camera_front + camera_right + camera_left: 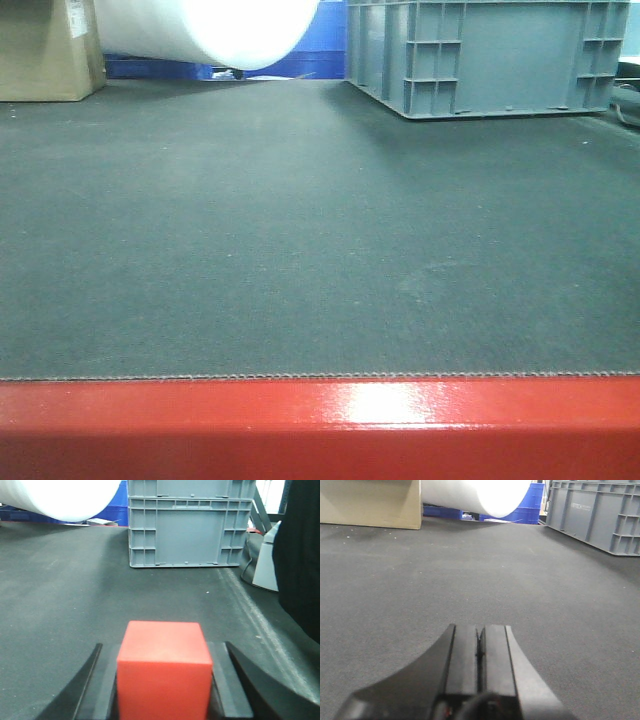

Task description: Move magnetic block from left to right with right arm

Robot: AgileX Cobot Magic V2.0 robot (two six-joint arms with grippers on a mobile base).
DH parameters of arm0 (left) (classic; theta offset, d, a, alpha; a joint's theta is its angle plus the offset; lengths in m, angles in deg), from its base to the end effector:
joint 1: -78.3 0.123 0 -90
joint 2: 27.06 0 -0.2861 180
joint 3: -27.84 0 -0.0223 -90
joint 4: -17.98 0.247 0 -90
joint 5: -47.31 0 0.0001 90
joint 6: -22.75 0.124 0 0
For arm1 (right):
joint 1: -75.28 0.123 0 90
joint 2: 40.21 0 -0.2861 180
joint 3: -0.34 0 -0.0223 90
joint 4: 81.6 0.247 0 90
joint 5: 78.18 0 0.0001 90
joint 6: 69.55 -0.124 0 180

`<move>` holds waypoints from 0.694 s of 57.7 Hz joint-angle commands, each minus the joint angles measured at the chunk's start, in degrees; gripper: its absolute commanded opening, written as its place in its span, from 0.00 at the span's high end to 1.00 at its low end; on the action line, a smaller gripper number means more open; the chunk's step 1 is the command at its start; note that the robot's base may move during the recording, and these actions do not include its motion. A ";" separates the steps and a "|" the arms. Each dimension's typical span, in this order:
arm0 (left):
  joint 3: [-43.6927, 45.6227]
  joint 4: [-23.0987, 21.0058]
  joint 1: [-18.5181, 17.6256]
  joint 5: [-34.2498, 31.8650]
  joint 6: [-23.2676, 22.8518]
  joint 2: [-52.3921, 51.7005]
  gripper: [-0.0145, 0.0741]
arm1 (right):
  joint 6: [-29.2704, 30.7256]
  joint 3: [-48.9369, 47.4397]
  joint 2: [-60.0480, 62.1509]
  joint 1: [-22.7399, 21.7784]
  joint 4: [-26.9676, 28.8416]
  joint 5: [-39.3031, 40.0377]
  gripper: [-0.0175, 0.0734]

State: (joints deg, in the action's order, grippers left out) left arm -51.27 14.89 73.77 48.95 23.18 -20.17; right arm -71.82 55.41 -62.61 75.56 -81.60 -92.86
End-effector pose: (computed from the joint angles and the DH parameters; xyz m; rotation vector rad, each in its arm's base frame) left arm 0.0844 -0.0069 0.2018 0.0262 1.5302 -0.1012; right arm 0.0957 0.0005 0.3026 0.0279 1.6082 0.0345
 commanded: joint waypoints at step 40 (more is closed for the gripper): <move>-0.51 -0.15 -0.25 -4.78 -0.43 -0.47 0.98 | 0.50 -1.79 -0.65 -0.19 -0.58 5.11 0.46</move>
State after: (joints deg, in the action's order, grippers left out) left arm -51.27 14.89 73.77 48.95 23.18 -20.17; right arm -71.82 55.41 -62.61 75.56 -81.60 -92.86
